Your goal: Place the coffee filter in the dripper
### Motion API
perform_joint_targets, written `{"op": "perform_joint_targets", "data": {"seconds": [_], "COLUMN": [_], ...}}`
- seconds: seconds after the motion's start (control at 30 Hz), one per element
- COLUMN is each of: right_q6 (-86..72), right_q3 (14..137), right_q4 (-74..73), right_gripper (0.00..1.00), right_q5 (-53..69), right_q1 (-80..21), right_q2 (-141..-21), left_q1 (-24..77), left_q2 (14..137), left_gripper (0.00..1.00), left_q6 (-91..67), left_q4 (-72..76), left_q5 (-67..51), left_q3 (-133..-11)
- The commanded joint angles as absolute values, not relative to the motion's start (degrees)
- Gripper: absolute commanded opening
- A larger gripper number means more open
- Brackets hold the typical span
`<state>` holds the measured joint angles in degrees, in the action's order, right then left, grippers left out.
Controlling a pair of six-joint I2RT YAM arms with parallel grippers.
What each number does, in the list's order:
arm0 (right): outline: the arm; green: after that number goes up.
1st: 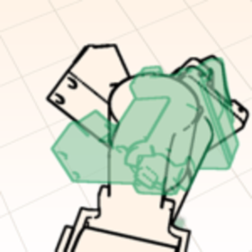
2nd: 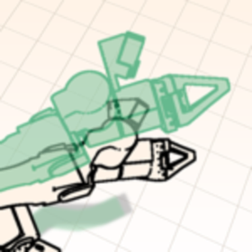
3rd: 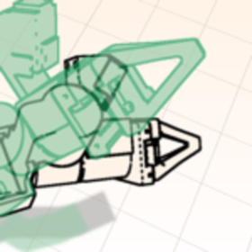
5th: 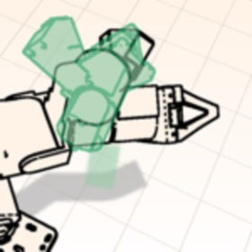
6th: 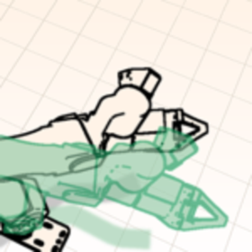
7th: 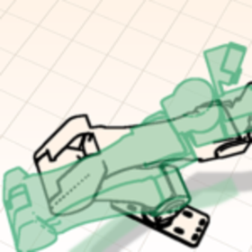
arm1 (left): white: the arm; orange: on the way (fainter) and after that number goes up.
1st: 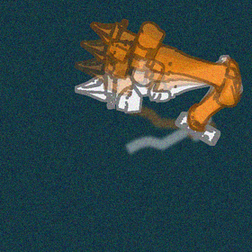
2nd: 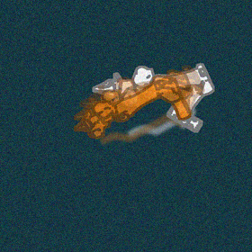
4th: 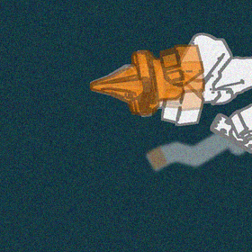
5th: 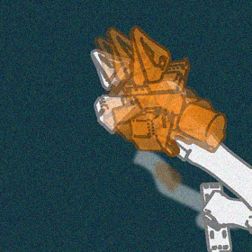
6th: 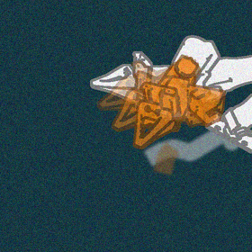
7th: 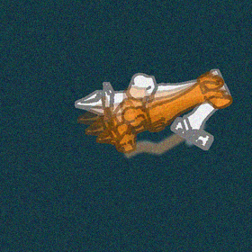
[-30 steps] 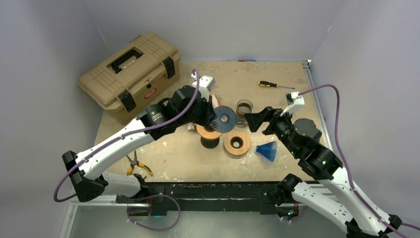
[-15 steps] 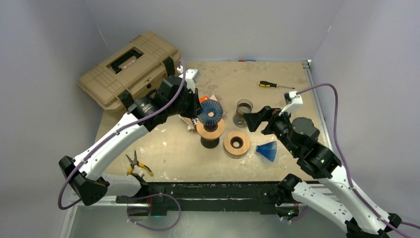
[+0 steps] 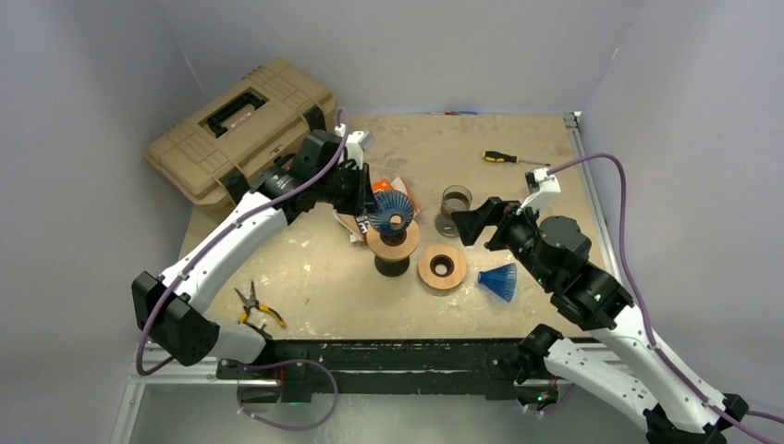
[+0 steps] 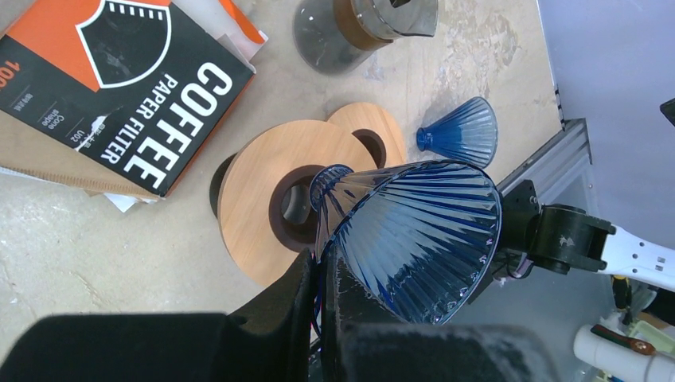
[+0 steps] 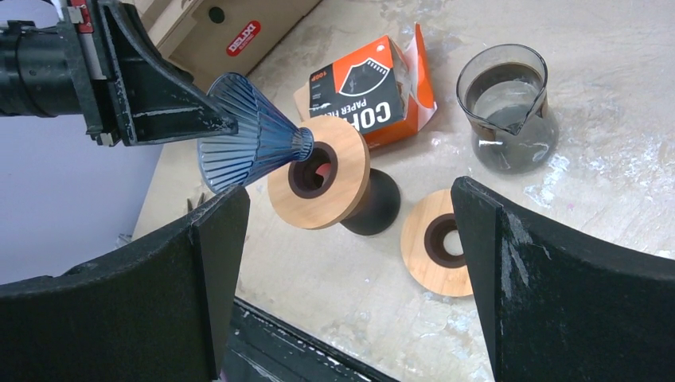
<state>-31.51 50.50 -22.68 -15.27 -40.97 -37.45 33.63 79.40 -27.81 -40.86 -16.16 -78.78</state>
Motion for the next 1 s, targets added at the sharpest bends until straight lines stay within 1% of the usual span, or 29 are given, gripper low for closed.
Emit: {"op": "perform_joint_targets", "data": {"seconds": [0.0,0.27,0.7,0.8,0.87,0.97], "right_q6": [-31.46,-31.51,-31.56,-31.49,-31.47,-31.53], "right_q3": [51.09,50.98,50.88,50.9,50.89,51.01], "right_q4": [-20.8,-20.46,-19.84,-19.66,-19.68,-19.75], "right_gripper": [0.99,0.99,0.99,0.99,0.99,0.99], "right_q5": [-14.39,-13.74,-13.01,-12.86,-12.73,-12.64], "right_q1": [-41.2,-41.26,-41.18,-41.22,-41.25,-41.23], "right_q2": [-37.67,-38.44,-39.26,-39.49,-39.64,-40.02], "left_q1": [32.12,31.7,31.64,31.62,31.64,31.57], "left_q2": [79.92,81.14,80.71,80.47,80.34,79.89], "left_gripper": [0.0,0.0,0.0,0.09,0.21,0.35], "left_q6": [-26.52,-25.75,-26.29,-26.53,-26.63,-26.57], "left_q4": [-39.61,-41.41,-39.48,-38.63,-38.34,-38.22], "left_q5": [-21.26,-20.12,-19.46,-19.53,-19.51,-19.29], "left_q3": [-77.99,-77.23,-73.97,-73.67,-73.64,-73.96]}}
